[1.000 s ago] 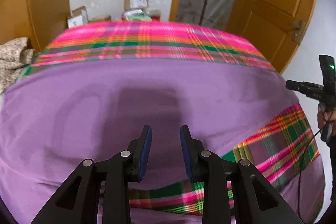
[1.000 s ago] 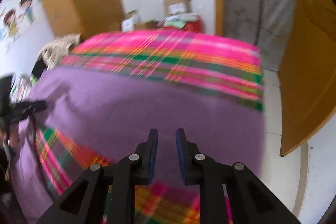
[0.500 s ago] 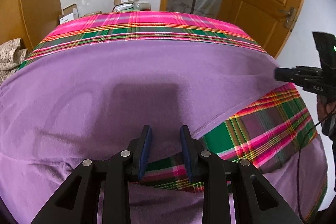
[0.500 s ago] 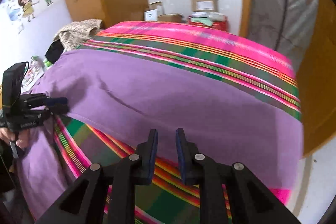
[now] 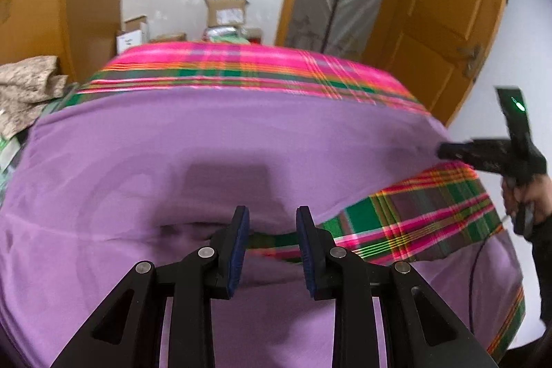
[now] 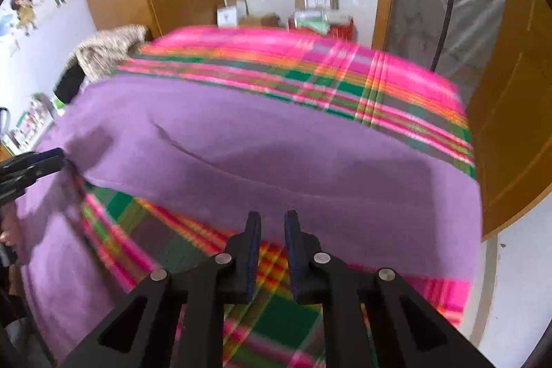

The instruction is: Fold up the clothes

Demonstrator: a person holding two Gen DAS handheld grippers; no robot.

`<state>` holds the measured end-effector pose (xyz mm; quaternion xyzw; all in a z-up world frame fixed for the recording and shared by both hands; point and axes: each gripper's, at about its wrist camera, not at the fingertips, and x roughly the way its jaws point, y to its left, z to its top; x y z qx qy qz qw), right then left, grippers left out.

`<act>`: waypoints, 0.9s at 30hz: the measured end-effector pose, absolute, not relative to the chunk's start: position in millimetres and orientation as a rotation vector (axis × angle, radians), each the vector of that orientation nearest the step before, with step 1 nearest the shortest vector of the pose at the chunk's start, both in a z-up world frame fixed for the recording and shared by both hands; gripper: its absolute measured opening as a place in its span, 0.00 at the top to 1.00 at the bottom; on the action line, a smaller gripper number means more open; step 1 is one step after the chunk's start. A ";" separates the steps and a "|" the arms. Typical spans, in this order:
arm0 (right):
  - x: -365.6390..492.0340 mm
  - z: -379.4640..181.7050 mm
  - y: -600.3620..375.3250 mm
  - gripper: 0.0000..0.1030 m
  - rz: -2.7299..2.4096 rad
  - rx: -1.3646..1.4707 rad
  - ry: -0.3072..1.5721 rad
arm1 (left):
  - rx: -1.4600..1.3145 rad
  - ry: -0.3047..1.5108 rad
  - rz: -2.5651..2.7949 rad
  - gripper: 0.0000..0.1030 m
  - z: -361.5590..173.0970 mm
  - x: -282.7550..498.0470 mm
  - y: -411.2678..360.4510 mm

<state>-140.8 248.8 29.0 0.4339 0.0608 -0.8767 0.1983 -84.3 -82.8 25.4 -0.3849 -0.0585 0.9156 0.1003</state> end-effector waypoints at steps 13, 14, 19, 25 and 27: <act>-27.7 88.6 231.0 0.86 -2.480 0.894 -0.010 | -1.075 -0.372 2.910 0.72 41.1 -7.5 -177.5; -19.8 85.4 227.3 0.86 -2.463 0.893 -0.031 | -1.076 -0.375 2.913 0.72 39.5 -3.6 -178.1; 15.6 52.8 204.0 0.86 -2.402 0.962 -0.065 | -1.105 -0.378 2.898 0.72 27.1 16.9 -181.8; 46.2 1.6 182.8 0.81 -2.323 1.096 -0.116 | -1.161 -0.353 2.881 0.72 5.7 39.6 -180.3; 52.5 -6.1 179.9 0.81 -2.334 1.121 -0.091 | -1.179 -0.358 2.900 0.72 0.5 46.2 -187.7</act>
